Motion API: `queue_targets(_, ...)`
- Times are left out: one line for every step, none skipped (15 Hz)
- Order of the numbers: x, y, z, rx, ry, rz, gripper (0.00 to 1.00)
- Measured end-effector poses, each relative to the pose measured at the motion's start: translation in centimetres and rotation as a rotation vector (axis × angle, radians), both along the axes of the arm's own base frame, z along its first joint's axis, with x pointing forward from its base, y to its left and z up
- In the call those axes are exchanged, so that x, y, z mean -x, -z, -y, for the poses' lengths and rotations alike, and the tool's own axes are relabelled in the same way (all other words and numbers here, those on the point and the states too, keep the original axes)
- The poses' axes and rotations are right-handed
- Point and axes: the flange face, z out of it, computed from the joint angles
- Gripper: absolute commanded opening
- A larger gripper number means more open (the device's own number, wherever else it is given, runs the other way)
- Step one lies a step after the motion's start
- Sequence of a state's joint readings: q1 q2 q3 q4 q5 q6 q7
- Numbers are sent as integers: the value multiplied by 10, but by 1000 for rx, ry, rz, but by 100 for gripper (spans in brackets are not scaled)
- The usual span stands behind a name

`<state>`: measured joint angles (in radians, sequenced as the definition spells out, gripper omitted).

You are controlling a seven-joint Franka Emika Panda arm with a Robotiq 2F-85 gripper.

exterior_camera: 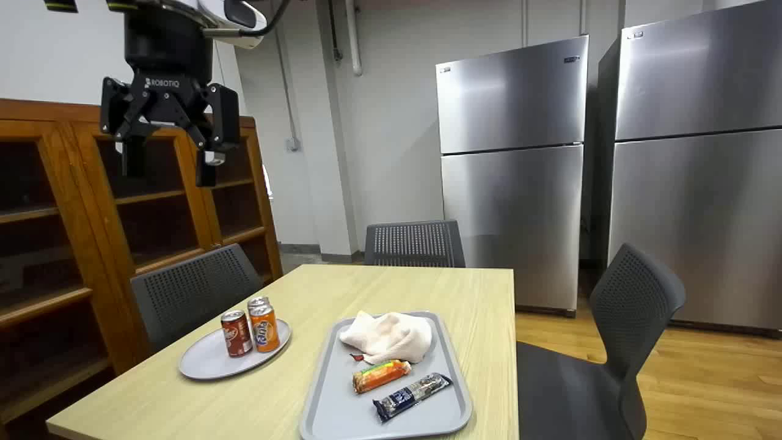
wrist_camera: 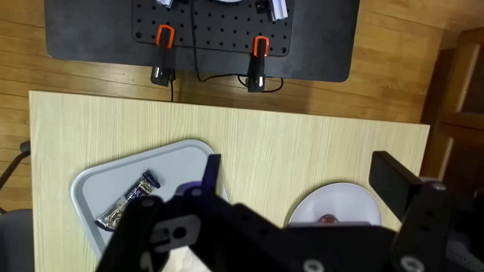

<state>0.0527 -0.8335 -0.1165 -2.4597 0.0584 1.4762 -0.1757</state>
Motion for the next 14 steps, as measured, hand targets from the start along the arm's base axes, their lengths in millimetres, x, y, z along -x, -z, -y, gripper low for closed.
queue_targets(0,0,0,0,0,0,100)
queue_targets(0,0,0,0,0,0,100)
queue_targets(0,0,0,0,0,0,100)
queue_targets(0,0,0,0,0,-1,100)
queue_targets(-1,0,0,1,3,3,100)
queue_targets(-2,1,1,2,7,7,100)
queue_targets(-4,2,1,3,13,14,100)
queue_targets(-6,3,2,4,22,27,100)
queue_targets(-8,5,3,5,32,41,100)
queue_targets(-12,7,4,7,46,60,100)
queue_targets(-15,9,5,9,63,82,100)
queue_targets(-19,13,6,11,80,104,100)
queue_targets(-23,16,7,13,97,123,100)
queue_targets(-28,20,9,16,112,141,100)
